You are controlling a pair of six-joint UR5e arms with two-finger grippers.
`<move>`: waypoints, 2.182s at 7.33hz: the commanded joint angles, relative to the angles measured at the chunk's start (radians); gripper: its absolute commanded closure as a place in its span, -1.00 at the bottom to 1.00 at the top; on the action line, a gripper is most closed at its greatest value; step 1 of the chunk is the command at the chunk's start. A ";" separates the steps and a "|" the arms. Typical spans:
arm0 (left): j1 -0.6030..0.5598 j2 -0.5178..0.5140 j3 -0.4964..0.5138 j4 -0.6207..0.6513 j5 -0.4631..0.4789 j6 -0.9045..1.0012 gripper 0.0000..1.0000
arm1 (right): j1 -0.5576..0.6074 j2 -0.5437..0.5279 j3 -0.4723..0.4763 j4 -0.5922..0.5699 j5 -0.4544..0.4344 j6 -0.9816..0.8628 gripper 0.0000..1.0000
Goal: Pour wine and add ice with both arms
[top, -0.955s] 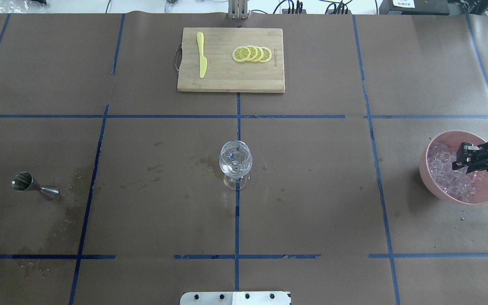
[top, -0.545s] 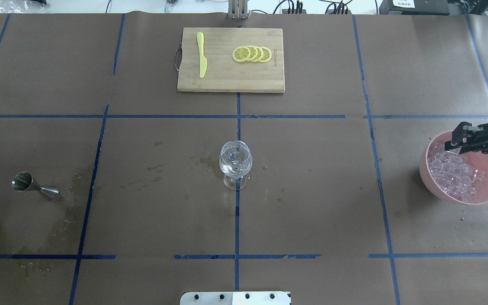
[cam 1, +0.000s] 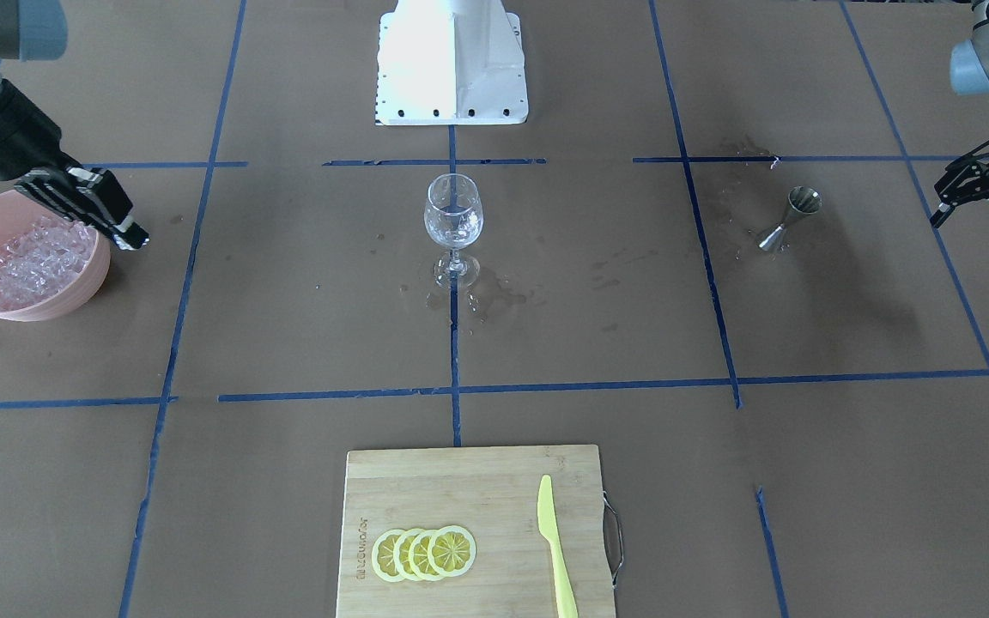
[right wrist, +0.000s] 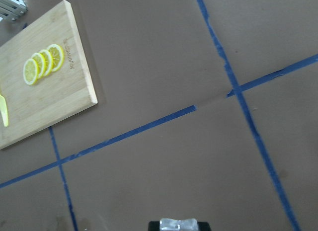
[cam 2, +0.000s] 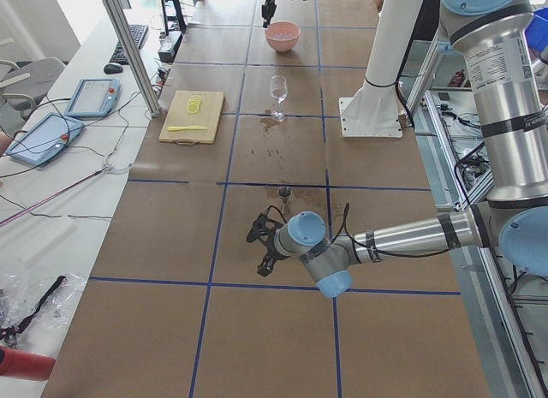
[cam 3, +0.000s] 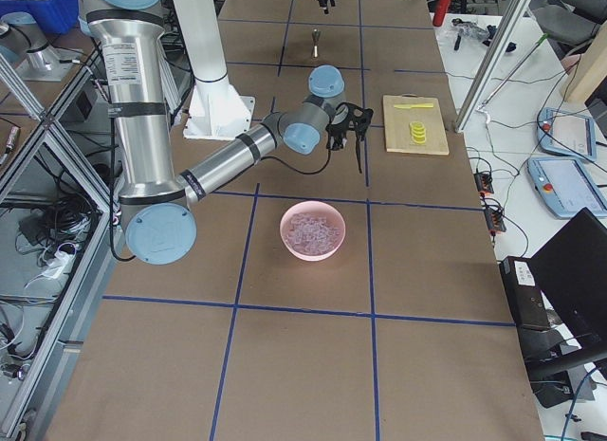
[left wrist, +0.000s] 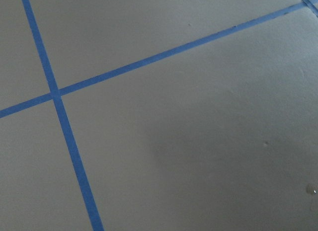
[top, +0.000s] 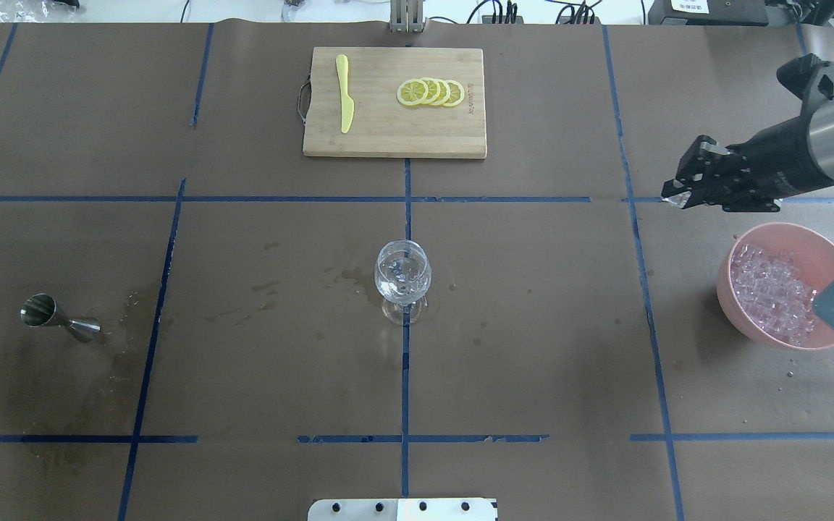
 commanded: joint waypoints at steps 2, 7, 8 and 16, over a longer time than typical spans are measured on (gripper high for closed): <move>-0.049 -0.070 -0.068 0.287 -0.019 0.131 -1.00 | -0.194 0.275 0.002 -0.217 -0.187 0.183 1.00; -0.268 -0.245 -0.083 0.805 -0.018 0.625 -1.00 | -0.436 0.474 0.002 -0.377 -0.443 0.296 1.00; -0.279 -0.245 -0.082 0.807 -0.018 0.627 -1.00 | -0.464 0.491 -0.004 -0.380 -0.491 0.324 1.00; -0.281 -0.242 -0.089 0.805 -0.023 0.616 -1.00 | -0.437 0.470 -0.004 -0.379 -0.492 0.315 -1.00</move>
